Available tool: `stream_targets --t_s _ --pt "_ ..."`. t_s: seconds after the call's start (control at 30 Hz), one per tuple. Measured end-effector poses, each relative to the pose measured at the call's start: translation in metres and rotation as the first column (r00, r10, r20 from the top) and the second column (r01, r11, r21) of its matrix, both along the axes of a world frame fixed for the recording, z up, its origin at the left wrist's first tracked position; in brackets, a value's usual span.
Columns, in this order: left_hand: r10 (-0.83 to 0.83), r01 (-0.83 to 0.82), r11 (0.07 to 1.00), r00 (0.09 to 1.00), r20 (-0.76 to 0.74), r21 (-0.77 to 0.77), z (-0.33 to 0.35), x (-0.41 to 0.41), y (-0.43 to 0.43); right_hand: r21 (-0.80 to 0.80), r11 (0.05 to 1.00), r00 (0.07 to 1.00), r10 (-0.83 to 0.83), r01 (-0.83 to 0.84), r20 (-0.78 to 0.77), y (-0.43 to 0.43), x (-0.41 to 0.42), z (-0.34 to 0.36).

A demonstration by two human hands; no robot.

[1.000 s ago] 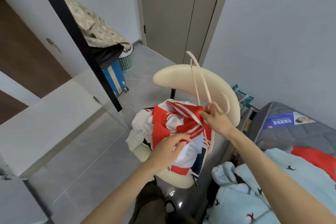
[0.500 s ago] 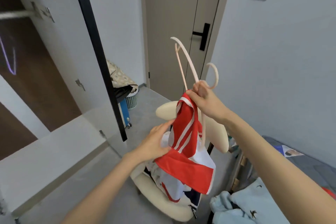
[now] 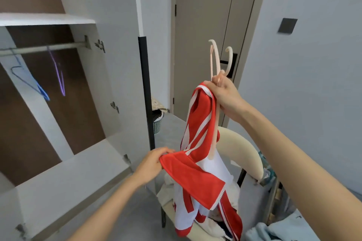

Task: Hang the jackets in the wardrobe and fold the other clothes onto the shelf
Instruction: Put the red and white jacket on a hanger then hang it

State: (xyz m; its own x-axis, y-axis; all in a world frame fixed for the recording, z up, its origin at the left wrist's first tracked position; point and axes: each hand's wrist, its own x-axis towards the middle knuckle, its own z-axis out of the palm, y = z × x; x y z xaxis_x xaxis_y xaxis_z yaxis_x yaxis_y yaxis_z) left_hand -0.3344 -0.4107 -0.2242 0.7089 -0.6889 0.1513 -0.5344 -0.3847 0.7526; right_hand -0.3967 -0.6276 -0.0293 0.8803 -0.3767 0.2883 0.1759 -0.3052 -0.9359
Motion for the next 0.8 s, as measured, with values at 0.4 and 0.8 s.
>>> stream_targets --t_s 0.4,0.8 --pt "0.235 -0.197 0.948 0.963 0.132 -0.249 0.096 0.016 0.015 -0.595 0.801 0.944 -0.144 -0.066 -0.298 -0.004 0.010 -0.062" --pt "0.147 -0.123 0.985 0.964 0.223 -0.120 0.157 0.030 -0.041 -0.248 0.962 0.971 0.055 -0.114 -0.232 0.045 -0.003 -0.070"
